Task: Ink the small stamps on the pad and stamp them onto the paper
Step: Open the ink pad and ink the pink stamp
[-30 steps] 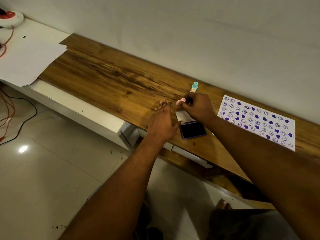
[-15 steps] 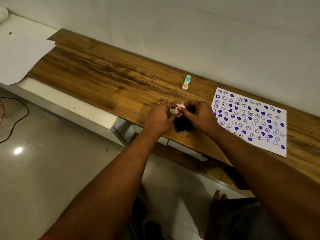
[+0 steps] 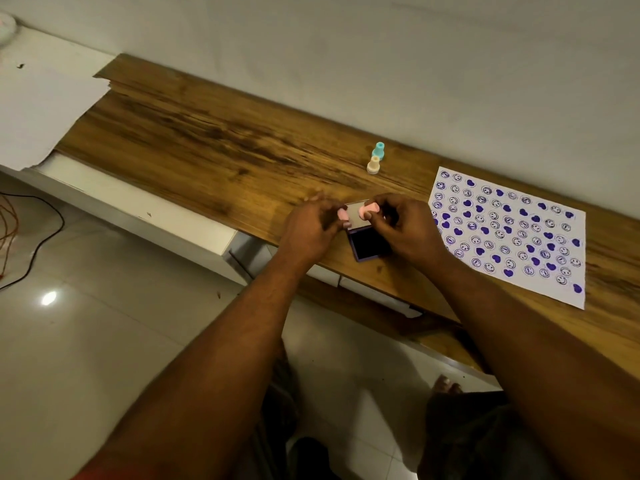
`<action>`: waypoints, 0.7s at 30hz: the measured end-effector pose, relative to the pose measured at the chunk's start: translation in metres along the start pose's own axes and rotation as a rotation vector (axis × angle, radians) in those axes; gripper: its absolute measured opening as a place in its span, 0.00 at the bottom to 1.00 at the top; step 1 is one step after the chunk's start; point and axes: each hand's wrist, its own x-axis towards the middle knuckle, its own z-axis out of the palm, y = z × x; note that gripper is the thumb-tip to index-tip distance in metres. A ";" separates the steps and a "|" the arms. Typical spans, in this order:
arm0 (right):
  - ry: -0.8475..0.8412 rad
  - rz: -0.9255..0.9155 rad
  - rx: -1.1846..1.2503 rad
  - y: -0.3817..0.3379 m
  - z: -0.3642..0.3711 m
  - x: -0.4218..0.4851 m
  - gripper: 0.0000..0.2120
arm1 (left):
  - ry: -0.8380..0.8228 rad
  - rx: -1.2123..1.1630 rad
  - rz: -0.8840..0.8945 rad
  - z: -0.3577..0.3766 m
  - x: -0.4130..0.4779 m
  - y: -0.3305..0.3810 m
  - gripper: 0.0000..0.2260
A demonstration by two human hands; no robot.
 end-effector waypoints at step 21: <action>-0.112 0.035 -0.318 0.010 -0.029 -0.016 0.13 | 0.123 0.194 0.055 0.013 -0.008 -0.009 0.25</action>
